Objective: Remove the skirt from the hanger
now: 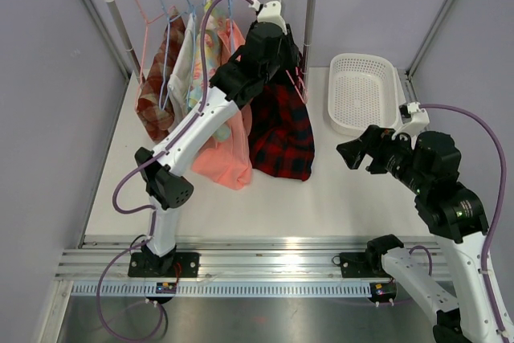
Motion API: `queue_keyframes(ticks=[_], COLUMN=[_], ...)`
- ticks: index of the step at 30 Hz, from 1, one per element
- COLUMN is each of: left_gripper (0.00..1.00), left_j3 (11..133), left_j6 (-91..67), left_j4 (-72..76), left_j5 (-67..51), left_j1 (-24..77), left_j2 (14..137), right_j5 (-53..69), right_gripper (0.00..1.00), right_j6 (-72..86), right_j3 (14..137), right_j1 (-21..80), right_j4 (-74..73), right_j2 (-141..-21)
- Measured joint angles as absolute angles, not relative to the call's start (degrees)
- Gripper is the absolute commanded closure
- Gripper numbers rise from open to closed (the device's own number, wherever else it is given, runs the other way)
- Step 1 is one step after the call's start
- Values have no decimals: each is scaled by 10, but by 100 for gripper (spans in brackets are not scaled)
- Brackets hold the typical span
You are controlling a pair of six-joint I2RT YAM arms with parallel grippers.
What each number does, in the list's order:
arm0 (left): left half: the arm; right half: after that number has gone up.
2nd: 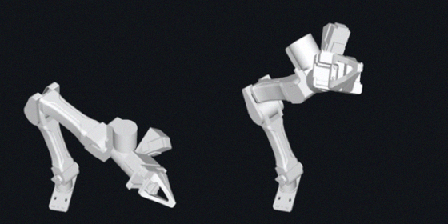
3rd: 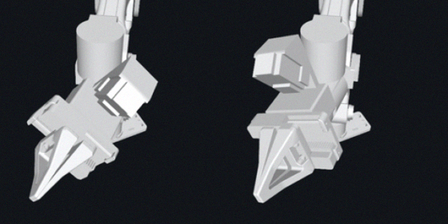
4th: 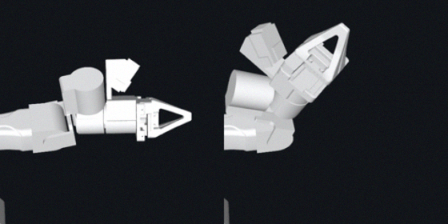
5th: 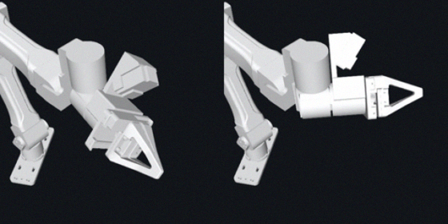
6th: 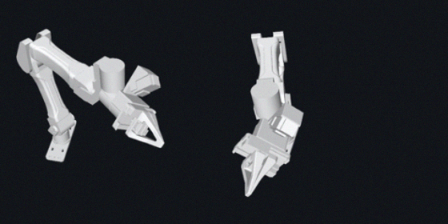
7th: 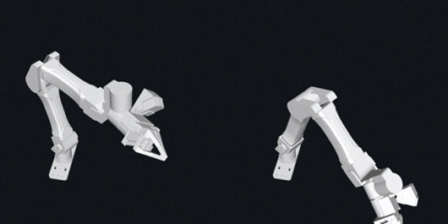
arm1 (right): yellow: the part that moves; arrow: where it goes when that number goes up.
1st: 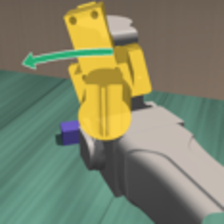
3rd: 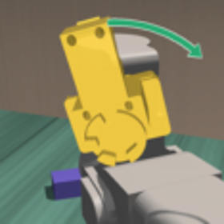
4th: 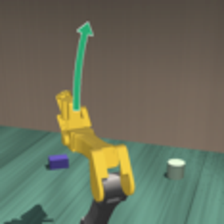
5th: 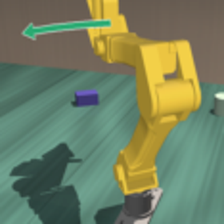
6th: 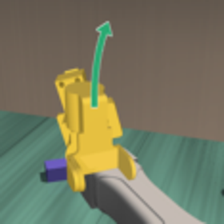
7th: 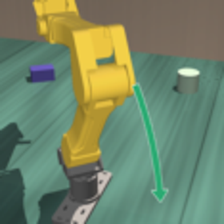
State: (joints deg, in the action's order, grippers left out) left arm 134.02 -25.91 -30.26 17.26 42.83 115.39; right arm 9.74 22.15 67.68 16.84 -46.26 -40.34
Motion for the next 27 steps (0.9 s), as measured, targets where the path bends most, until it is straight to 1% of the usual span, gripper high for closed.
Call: queue_keyframes(ticks=[1, 2, 4, 8, 11, 15, 17, 20, 22, 24, 27], left_gripper=[83, 91, 100, 100, 100, 100, 100, 100, 100, 100, 100], left_j3=[1340, 1340, 1340, 1340, 1340, 1340, 1340, 1342, 1352, 1367, 1379], left_j6=[-260, -262, -264, -262, -262, -262, -261, -255, -251, -249, -249], left_j4=[-302, -303, -307, -308, -309, -312, -312, -312, -312, -311, -310], left_j5=[176, 179, 183, 180, 180, 181, 183, 187, 190, 190, 191], left_j1=[428, 428, 428, 428, 429, 430, 434, 444, 449, 449, 446], left_j2=[1154, 1154, 1154, 1152, 1149, 1139, 1130, 1115, 1109, 1105, 1097], right_j5=[97, 97, 98, 112, 134, 141, 127, 80, 62, 53, 49], right_gripper=[7, 8, 8, 11, 11, 13, 13, 13, 13, 13, 11], right_j6=[221, 221, 221, 221, 221, 213, 203, 178, 169, 167, 168], right_j3=[676, 675, 672, 666, 667, 694, 722, 779, 809, 823, 822], right_j1=[168, 168, 168, 168, 168, 174, 188, 242, 269, 285, 293], right_j4=[-464, -465, -465, -461, -433, -396, -385, -376, -375, -371, -365], right_j2=[-402, -402, -399, -398, -414, -490, -536, -624, -660, -672, -660])
